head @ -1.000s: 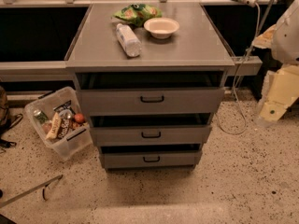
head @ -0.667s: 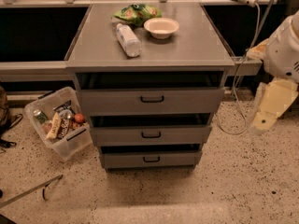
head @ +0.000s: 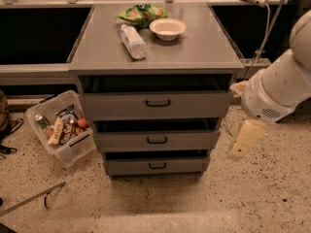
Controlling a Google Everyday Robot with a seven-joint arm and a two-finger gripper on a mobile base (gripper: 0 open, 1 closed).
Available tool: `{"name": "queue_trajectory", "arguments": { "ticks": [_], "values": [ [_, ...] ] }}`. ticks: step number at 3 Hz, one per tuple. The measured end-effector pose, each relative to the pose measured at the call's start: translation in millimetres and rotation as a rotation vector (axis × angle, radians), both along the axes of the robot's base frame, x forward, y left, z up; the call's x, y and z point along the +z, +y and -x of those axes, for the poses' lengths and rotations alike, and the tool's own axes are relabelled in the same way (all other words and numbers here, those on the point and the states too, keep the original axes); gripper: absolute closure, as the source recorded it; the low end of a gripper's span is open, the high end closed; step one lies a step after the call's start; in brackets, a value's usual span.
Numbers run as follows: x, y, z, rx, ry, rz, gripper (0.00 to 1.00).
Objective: Open top drawer
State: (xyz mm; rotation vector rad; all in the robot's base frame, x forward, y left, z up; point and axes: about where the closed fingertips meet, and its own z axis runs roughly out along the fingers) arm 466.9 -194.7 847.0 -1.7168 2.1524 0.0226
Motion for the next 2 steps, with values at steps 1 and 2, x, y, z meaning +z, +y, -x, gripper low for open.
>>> {"name": "queue_trajectory", "arguments": {
  "ticks": [1,2],
  "values": [
    [-35.1,6.2,-23.2,-0.029,-0.033,-0.057,0.00],
    [-35.1,6.2,-23.2,-0.029,-0.033,-0.057,0.00]
  ]
}}
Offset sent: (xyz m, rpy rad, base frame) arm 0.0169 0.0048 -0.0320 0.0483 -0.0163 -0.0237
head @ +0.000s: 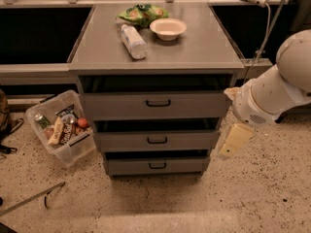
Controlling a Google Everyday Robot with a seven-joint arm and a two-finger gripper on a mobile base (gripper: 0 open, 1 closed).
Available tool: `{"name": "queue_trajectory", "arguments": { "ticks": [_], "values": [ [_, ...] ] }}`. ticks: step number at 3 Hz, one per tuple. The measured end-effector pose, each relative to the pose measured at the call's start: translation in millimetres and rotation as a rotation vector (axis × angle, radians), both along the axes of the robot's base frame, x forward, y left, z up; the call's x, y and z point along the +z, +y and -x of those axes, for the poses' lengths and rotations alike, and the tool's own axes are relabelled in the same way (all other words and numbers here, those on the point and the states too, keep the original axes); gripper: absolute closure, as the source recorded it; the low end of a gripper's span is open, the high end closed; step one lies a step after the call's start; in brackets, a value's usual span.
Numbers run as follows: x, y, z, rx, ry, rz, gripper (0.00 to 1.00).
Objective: Open top drawer
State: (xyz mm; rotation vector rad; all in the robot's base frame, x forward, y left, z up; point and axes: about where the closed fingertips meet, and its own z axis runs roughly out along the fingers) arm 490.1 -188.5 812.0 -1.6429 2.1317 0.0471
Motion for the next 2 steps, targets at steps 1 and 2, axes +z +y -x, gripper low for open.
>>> {"name": "queue_trajectory", "arguments": {
  "ticks": [1,2],
  "values": [
    [-12,0,-30,0.014,-0.043,0.001,0.00],
    [-20,4,-85,0.039,-0.137,-0.021,0.00]
  ]
}}
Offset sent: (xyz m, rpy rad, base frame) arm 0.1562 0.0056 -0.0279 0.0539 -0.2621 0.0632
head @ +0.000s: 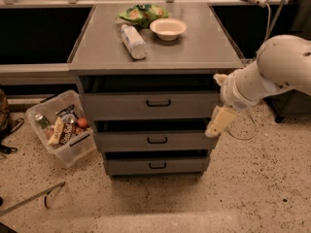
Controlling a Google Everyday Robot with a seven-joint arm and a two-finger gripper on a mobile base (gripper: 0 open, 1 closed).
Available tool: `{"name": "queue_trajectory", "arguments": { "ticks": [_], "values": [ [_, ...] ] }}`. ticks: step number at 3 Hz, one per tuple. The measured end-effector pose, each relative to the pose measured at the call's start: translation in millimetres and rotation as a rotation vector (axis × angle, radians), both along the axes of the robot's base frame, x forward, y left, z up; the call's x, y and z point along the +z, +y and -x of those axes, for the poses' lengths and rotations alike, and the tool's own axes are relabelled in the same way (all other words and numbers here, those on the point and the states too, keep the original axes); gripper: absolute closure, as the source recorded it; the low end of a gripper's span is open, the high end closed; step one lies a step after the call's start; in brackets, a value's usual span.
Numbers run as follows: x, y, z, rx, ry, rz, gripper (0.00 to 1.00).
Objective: Open top drawer
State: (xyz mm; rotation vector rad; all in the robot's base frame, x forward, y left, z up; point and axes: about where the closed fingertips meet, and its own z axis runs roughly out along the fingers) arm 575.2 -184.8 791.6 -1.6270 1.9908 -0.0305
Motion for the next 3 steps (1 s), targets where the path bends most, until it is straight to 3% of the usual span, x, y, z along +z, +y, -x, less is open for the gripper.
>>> {"name": "queue_trajectory", "arguments": {
  "ticks": [1,2,3],
  "values": [
    [-12,2,-44,0.022,-0.048,-0.029,0.00],
    [-46,-5,-63,0.027,-0.031,-0.063,0.00],
    [-92,-15,-79,0.018,0.024,-0.097,0.00]
  ]
}}
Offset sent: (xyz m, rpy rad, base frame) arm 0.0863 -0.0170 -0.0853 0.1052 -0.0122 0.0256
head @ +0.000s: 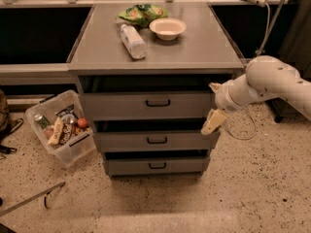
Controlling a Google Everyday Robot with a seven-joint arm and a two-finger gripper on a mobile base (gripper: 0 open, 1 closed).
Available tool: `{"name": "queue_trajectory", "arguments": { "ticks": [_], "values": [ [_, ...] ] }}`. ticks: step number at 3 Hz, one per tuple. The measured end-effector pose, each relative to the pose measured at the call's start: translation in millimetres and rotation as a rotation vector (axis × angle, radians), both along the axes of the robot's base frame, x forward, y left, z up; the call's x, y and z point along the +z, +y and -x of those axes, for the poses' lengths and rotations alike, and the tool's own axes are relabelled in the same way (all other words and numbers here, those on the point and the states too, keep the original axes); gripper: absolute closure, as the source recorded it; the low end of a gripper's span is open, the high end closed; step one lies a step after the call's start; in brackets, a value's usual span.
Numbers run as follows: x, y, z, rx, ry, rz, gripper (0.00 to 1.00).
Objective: Open top drawer
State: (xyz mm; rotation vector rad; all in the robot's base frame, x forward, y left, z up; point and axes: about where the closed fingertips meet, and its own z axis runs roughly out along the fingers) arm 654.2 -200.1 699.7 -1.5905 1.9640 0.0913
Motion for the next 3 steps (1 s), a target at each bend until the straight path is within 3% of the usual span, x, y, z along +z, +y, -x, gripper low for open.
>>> {"name": "queue_trajectory", "arguments": {
  "ticks": [1,2,3],
  "values": [
    [0,0,0,0.000,0.001,0.000,0.00],
    [-8,10,-21,0.034,-0.008,-0.029,0.00],
    [-22,37,-48,0.109,0.000,-0.066,0.00]
  ]
}}
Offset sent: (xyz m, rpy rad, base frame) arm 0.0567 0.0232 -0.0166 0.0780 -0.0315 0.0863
